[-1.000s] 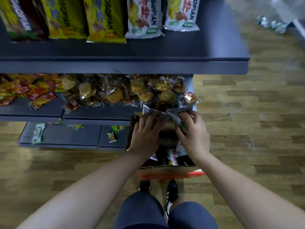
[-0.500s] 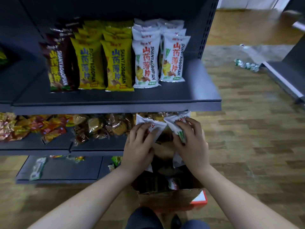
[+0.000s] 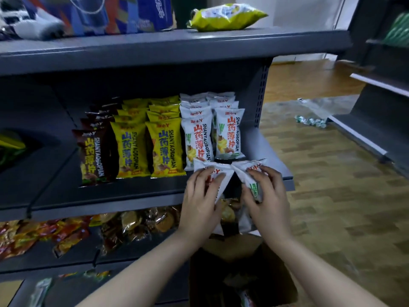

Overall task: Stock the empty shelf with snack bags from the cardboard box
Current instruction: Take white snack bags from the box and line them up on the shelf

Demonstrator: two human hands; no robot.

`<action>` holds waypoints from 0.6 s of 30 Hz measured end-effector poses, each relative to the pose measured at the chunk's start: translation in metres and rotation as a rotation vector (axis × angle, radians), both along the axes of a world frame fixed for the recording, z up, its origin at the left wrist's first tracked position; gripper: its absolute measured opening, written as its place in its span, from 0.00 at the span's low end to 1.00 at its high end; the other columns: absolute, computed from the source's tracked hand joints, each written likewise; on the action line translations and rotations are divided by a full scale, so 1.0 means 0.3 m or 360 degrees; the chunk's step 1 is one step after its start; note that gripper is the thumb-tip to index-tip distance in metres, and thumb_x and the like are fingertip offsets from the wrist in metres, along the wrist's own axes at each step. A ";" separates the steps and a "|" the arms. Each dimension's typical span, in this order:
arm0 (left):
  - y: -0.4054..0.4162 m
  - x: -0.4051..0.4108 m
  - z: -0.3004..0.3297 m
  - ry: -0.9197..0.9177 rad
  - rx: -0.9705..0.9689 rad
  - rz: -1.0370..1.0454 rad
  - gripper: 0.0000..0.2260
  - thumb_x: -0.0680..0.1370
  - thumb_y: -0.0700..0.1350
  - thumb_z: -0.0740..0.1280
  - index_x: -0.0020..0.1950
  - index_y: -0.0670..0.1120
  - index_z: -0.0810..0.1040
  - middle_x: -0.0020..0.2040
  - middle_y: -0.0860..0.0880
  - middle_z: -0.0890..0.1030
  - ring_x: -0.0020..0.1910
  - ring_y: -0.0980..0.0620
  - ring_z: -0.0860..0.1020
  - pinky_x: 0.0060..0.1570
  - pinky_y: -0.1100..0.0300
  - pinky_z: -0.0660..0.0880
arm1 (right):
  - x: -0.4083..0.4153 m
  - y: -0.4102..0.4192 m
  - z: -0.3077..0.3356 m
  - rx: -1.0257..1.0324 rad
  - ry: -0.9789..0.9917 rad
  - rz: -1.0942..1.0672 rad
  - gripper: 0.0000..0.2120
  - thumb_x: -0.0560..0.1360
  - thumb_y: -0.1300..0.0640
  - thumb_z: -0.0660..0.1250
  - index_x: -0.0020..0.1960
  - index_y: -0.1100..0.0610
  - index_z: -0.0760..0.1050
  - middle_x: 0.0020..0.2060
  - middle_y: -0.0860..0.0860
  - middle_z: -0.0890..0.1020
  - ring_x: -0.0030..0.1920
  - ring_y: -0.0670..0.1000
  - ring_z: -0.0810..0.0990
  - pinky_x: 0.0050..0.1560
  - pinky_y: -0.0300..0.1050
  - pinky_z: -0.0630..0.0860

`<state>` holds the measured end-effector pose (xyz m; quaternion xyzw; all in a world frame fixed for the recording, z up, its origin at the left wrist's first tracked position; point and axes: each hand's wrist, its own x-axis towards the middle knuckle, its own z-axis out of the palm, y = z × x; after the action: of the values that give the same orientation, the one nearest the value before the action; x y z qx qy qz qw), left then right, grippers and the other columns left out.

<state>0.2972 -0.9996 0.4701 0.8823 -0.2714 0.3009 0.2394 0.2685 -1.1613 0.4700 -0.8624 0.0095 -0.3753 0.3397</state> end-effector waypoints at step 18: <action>-0.317 0.406 0.144 -0.0095 -0.0050 0.0185 0.27 0.68 0.34 0.66 0.68 0.43 0.69 0.66 0.41 0.71 0.66 0.43 0.65 0.65 0.47 0.68 | 0.355 -0.233 0.185 0.0120 0.0072 -0.0086 0.15 0.74 0.53 0.67 0.61 0.49 0.75 0.63 0.47 0.70 0.65 0.50 0.69 0.52 0.45 0.70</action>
<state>0.4190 -1.0948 0.5133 0.8834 -0.2220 0.3446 0.2270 0.3751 -1.2311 0.5256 -0.8567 0.0546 -0.3641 0.3613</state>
